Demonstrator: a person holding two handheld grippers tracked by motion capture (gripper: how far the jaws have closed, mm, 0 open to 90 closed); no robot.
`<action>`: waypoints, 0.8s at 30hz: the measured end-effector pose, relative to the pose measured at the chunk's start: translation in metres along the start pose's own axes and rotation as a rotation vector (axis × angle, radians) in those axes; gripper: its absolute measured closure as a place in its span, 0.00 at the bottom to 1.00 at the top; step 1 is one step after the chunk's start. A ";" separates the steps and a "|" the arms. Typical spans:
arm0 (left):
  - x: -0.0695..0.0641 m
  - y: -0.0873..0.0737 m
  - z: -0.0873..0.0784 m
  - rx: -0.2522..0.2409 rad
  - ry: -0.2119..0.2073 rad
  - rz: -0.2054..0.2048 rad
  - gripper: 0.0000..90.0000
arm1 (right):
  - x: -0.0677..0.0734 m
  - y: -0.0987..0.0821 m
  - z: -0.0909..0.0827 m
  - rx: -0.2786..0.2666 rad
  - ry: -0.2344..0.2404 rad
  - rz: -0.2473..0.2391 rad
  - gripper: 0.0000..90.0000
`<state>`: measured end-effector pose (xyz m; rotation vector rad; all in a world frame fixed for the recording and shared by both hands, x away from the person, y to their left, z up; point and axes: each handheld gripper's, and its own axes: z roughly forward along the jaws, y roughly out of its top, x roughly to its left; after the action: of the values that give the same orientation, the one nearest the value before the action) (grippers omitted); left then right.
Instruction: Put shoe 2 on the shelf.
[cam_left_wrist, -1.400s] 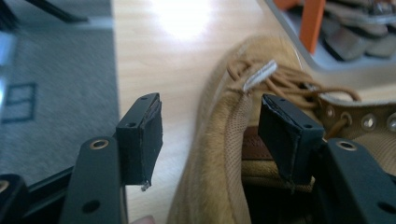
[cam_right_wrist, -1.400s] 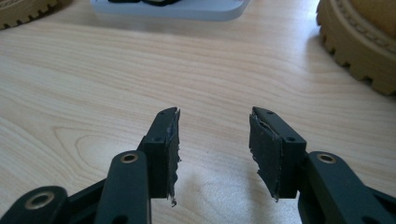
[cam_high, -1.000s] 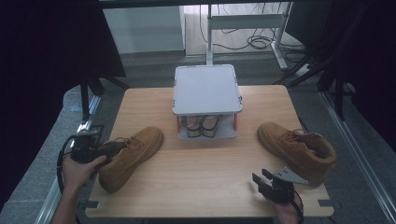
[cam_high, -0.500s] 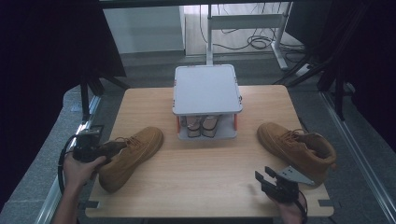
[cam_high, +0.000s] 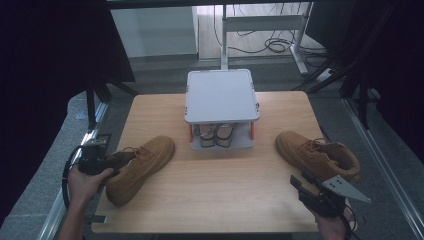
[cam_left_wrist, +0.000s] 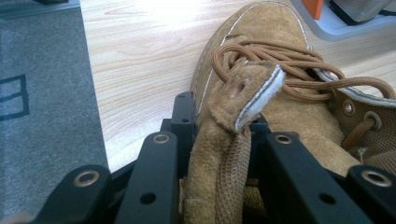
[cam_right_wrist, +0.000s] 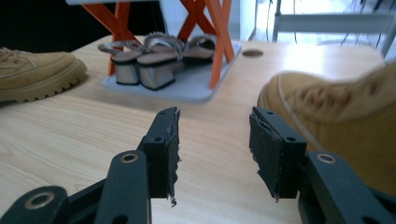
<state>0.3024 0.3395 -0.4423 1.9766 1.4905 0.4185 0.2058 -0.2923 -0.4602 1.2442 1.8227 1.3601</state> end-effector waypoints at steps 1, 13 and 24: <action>0.000 0.000 0.000 -0.003 -0.003 -0.003 0.82 | -0.001 0.006 -0.003 -0.001 0.000 -0.013 0.59; -0.001 -0.003 -0.001 -0.023 -0.010 0.000 0.83 | -0.051 0.067 -0.005 0.009 -0.100 -0.045 0.59; -0.001 -0.003 -0.001 -0.020 -0.012 0.005 0.82 | -0.105 0.085 0.012 0.093 -0.194 -0.036 0.58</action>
<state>0.2992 0.3393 -0.4432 1.9649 1.4687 0.4218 0.2909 -0.3762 -0.3955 1.3351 1.7799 1.1055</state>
